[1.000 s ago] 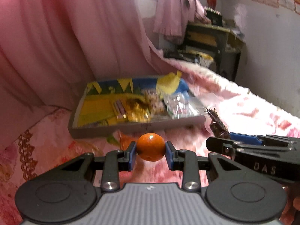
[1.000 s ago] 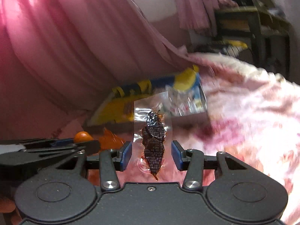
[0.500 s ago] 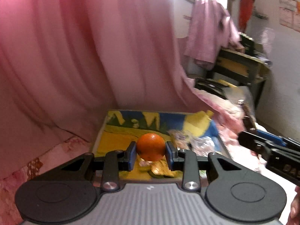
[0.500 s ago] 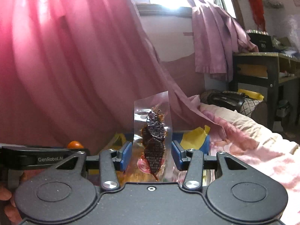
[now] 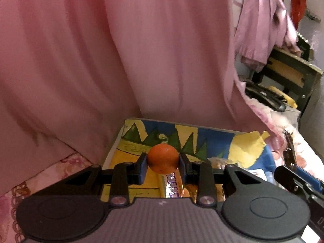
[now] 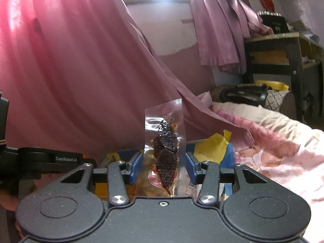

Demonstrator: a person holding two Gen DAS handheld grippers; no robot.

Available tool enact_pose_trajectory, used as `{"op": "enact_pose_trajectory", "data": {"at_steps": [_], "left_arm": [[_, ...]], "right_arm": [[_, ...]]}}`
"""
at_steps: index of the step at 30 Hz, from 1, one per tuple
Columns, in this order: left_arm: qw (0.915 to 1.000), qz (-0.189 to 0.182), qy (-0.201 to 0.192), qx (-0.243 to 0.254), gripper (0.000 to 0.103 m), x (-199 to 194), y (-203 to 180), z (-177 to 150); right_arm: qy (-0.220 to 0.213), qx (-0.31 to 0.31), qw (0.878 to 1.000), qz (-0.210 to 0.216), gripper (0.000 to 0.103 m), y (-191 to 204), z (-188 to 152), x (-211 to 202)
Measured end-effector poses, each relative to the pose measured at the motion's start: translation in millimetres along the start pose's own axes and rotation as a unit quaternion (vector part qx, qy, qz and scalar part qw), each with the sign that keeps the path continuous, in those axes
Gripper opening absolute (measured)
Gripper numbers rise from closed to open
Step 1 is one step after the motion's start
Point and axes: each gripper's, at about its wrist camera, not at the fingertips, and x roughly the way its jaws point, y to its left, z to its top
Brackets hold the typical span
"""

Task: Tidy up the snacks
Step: 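Carry the mandarin and jerky packet into the tray and open both tools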

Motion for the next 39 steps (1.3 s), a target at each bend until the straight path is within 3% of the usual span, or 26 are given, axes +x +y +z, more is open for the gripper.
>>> {"op": "enact_pose_trajectory", "data": {"at_steps": [9,19,39], "left_arm": [[0.999,0.01,0.042,0.013,0.035,44,-5,-7],[0.9971,0.016,0.074,0.006,0.035,65,-1,-22],[0.9957,0.013,0.091,-0.009,0.036,75,5,-35]], "right_arm": [[0.045,-0.011,0.999,-0.005,0.048,-1,-12,41],[0.09,-0.015,0.996,0.003,0.048,-1,-30,65],[0.11,-0.03,0.993,-0.006,0.048,2,-43,77]]}}
